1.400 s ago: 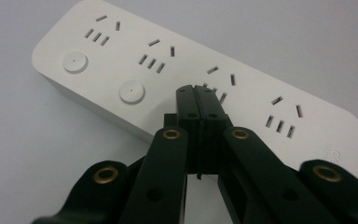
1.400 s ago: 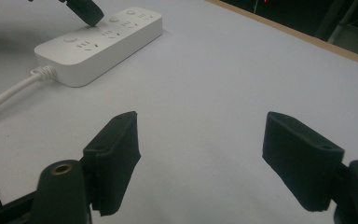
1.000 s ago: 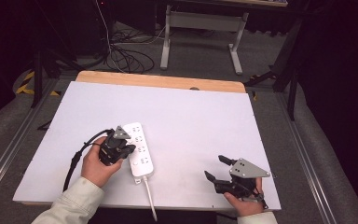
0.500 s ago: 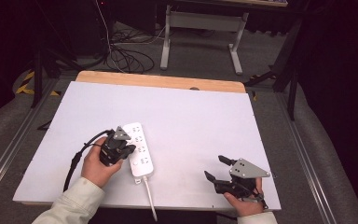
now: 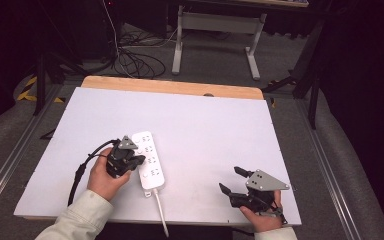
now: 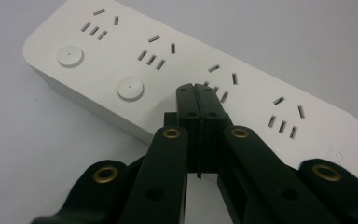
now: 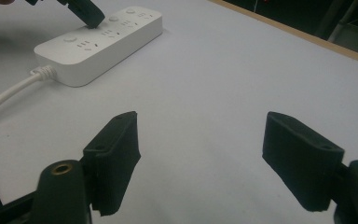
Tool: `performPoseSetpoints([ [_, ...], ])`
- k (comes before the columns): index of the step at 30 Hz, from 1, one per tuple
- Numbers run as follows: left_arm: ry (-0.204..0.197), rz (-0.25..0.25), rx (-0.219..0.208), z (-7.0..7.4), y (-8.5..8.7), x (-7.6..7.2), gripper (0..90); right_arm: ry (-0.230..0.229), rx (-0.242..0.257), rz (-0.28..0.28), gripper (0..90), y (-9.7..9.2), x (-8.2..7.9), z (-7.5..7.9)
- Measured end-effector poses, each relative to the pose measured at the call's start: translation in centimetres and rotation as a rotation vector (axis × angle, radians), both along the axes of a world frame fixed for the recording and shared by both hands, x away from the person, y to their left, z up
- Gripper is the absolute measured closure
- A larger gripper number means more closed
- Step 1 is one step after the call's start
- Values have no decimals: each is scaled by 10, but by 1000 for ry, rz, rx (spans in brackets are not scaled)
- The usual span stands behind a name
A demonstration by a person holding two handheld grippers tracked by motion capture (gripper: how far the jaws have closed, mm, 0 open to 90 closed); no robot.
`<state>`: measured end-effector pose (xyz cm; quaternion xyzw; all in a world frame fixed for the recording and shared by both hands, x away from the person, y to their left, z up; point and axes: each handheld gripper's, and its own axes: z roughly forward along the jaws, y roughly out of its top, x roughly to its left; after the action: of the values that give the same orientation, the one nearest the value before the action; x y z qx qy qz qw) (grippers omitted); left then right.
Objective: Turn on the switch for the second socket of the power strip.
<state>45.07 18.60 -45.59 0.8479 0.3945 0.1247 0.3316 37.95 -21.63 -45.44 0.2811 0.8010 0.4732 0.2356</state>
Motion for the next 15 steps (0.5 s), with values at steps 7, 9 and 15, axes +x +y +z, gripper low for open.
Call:
performPoseSetpoints([
  [7,5,-6,-5,-1,0,1,900,1,-1,-1,276,0,0,0],
  [9,4,-2,-4,-1,0,0,900,2,-1,-1,277,0,0,0],
  [15,-1,-8,10,0,-1,1,900,2,0,-3,277,1,0,0],
])
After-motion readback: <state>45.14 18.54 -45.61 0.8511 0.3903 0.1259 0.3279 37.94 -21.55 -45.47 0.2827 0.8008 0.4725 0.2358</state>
